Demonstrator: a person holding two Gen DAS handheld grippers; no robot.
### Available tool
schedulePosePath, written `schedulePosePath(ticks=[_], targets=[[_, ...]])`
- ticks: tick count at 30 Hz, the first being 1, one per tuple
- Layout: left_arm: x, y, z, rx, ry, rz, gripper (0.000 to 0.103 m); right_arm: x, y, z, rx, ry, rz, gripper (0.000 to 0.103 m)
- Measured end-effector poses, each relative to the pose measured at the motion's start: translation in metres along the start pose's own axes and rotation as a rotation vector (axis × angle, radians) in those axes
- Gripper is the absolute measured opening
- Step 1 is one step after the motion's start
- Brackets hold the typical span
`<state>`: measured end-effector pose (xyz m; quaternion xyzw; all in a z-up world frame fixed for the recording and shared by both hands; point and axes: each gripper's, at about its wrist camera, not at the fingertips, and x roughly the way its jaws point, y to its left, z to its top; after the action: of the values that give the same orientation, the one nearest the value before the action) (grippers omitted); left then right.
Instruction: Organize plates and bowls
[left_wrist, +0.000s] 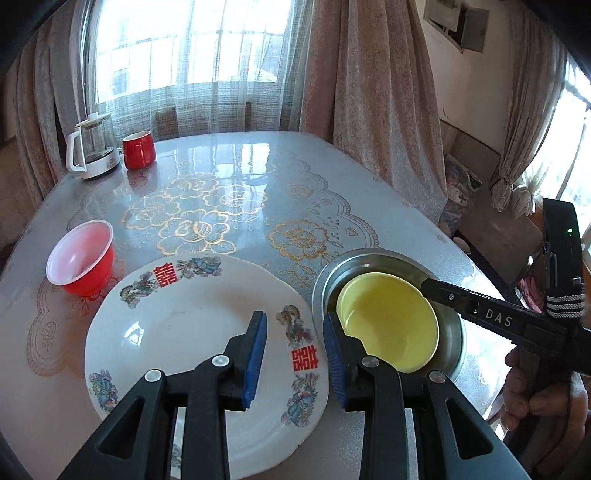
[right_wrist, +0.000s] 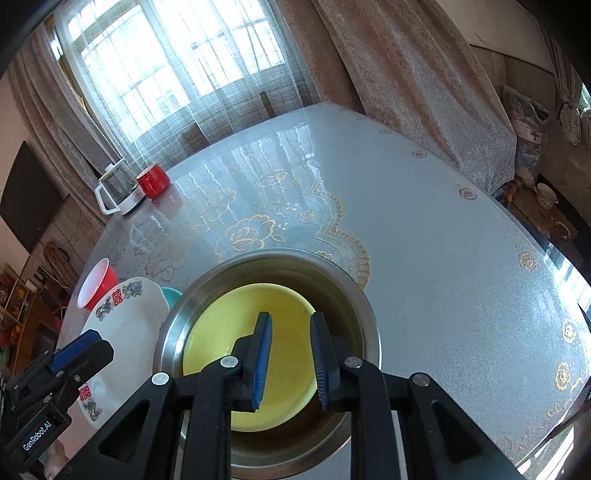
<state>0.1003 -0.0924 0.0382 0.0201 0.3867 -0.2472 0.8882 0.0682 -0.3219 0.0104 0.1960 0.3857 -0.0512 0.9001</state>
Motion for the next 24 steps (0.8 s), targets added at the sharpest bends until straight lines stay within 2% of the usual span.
schedulePosePath(ticks=[6,12,17,24], targets=[[-0.017,0.053,-0.005,-0.145,-0.036,0.028,0.032,0.004,0.047,0.007,-0.118,-0.007,0.067,0.024],[-0.029,0.106,-0.013,-0.240,-0.066,0.122,0.032,0.026,0.099,0.009,-0.173,0.073,0.180,0.025],[-0.033,0.154,-0.019,-0.350,-0.076,0.161,0.035,0.044,0.147,0.009,-0.233,0.138,0.274,0.029],[-0.037,0.199,-0.024,-0.421,-0.084,0.224,0.035,0.067,0.204,0.011,-0.297,0.187,0.347,0.029]])
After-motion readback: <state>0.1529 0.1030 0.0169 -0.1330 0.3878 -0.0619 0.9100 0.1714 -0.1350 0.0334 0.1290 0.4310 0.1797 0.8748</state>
